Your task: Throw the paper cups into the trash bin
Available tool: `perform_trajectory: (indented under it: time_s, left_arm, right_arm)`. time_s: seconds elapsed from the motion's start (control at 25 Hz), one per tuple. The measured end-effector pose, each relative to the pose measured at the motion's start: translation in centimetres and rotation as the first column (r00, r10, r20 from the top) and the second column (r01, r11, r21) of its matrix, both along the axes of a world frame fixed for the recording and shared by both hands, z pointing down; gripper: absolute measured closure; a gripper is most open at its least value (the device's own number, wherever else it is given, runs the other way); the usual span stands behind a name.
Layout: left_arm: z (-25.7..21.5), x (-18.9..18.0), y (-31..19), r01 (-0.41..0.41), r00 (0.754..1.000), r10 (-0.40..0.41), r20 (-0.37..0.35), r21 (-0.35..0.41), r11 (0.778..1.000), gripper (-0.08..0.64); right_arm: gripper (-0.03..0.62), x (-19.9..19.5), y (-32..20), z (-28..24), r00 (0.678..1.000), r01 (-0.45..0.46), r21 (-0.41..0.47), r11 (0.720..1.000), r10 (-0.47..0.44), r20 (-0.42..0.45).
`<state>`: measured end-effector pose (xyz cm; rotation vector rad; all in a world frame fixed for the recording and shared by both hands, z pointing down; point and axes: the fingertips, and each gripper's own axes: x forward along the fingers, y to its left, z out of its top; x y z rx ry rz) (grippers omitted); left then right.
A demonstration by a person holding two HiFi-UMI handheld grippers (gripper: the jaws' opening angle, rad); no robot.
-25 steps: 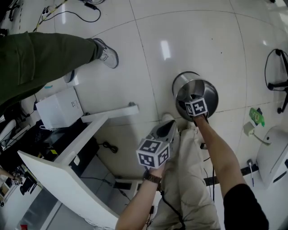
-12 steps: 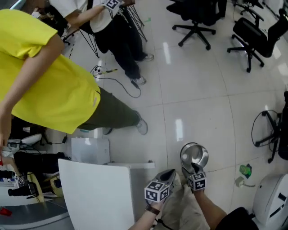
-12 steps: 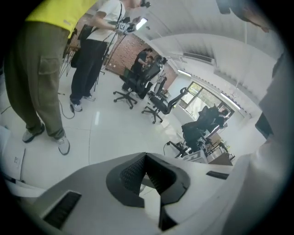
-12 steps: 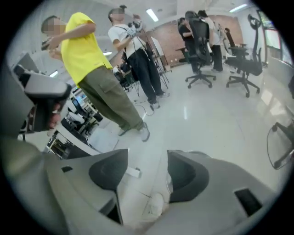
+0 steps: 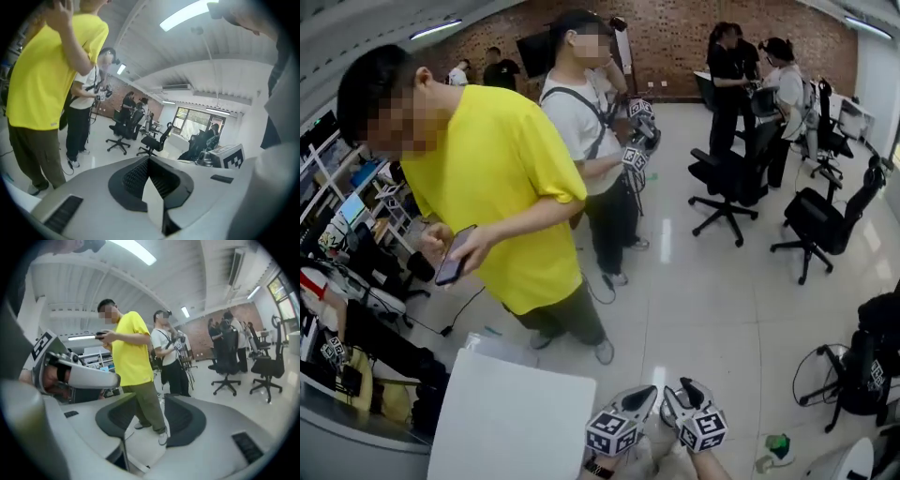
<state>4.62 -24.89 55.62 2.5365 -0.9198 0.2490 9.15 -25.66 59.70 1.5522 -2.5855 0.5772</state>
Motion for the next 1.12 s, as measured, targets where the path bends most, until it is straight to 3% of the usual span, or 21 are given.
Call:
perform_trajectory:
  time_s: [0.2, 0.36, 0.52, 0.76, 0.84, 0.96, 1.12]
  left_arm:
    - [-9.8, -2.5, 2.3, 0.029, 0.995, -0.013, -0.099, 0.157, 0.987, 0.560]
    - [-15.2, -3.7, 4.3, 0.028, 0.993, 0.003, -0.116, 0.266, 0.964, 0.560]
    - [-17.6, -3.4, 6.9, 0.040, 0.988, 0.004, -0.156, 0.282, 0.959, 0.560]
    - [-20.5, -2.3, 11.5, 0.048, 0.992, -0.006, -0.124, 0.338, 0.940, 0.560]
    - [-20.5, -1.8, 13.3, 0.070, 0.993, -0.034, -0.114, 0.331, 0.941, 0.560]
    - [-18.9, 0.1, 15.2, 0.101, 0.993, -0.079, -0.087, 0.292, 0.951, 0.560]
    - [-18.9, 1.0, 17.8, 0.157, 0.987, -0.143, -0.070, 0.278, 0.948, 0.560]
  right_arm:
    - [0.457, -2.7, 3.3, -11.7, 0.997, 0.072, 0.171, 0.983, -0.072, -0.006]
    - [0.503, -4.5, 4.9, -18.4, 0.993, 0.121, 0.280, 0.952, -0.119, -0.026]
    - [0.503, -4.6, 6.8, -22.6, 0.990, 0.142, 0.357, 0.923, -0.140, -0.032]
    - [0.503, -3.3, 11.4, -26.9, 0.987, 0.151, 0.425, 0.893, -0.160, -0.015]
    - [0.503, -2.6, 13.4, -27.0, 0.980, 0.181, 0.424, 0.887, -0.199, -0.001]
    - [0.586, -1.1, 16.2, -26.5, 0.966, 0.221, 0.410, 0.885, -0.256, 0.032]
    - [0.586, -0.4, 19.4, -25.4, 0.958, 0.249, 0.379, 0.891, -0.285, 0.040]
